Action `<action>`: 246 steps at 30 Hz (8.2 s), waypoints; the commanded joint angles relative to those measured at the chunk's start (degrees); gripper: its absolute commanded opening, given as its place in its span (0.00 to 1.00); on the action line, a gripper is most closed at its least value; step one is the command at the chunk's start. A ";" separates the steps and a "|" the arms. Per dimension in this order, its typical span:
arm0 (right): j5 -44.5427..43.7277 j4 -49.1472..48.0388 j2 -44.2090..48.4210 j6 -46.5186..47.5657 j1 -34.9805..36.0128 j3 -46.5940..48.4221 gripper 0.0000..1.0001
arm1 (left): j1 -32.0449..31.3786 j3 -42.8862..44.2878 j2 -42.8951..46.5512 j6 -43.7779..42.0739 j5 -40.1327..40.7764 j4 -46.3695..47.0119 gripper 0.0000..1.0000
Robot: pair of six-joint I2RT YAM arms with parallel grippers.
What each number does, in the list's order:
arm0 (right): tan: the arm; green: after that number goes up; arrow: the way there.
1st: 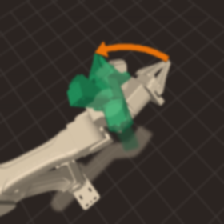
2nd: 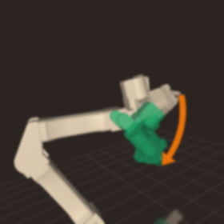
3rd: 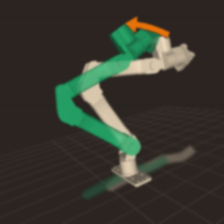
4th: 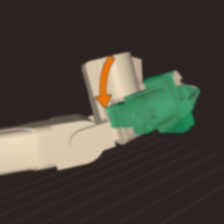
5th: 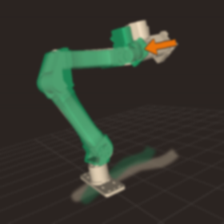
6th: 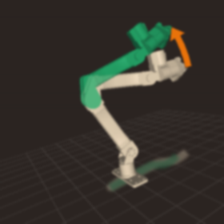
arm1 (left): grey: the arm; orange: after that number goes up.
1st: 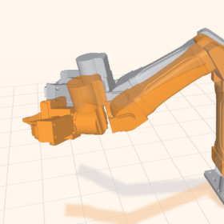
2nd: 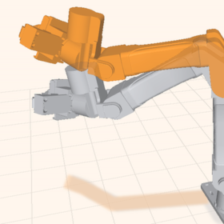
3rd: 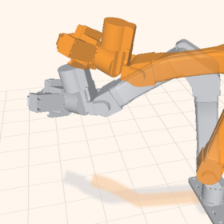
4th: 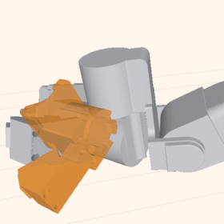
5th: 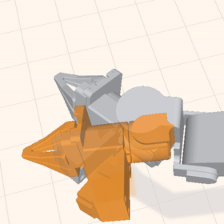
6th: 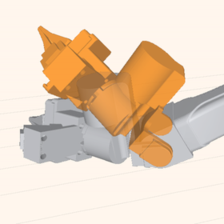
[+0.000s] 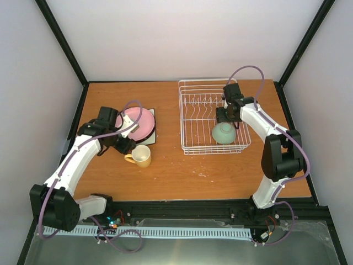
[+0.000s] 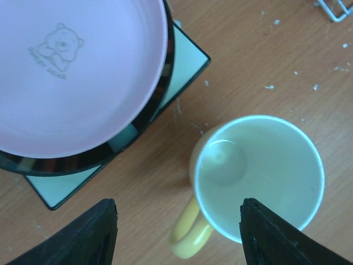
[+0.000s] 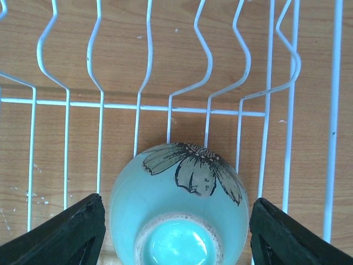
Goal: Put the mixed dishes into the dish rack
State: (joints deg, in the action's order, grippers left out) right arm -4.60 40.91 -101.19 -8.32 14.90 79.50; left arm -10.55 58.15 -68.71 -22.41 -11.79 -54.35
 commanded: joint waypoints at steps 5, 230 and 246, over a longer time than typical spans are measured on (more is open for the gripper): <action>-1.47 -0.33 3.44 0.50 0.32 2.33 0.71 | -2.09 -2.34 -0.18 0.68 -3.74 0.12 0.61; 7.14 -9.22 16.02 12.93 9.19 -11.14 0.03 | 8.09 24.71 -21.68 39.28 -8.62 37.65 0.49; 14.45 -9.87 8.67 15.17 9.34 -11.87 0.03 | 9.98 16.11 -18.56 37.98 -6.27 37.48 0.49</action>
State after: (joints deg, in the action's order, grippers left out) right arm 8.05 35.20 -93.17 6.22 23.86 68.36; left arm -1.48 75.44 -89.58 16.84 -18.96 -17.54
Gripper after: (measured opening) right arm 0.114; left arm 0.492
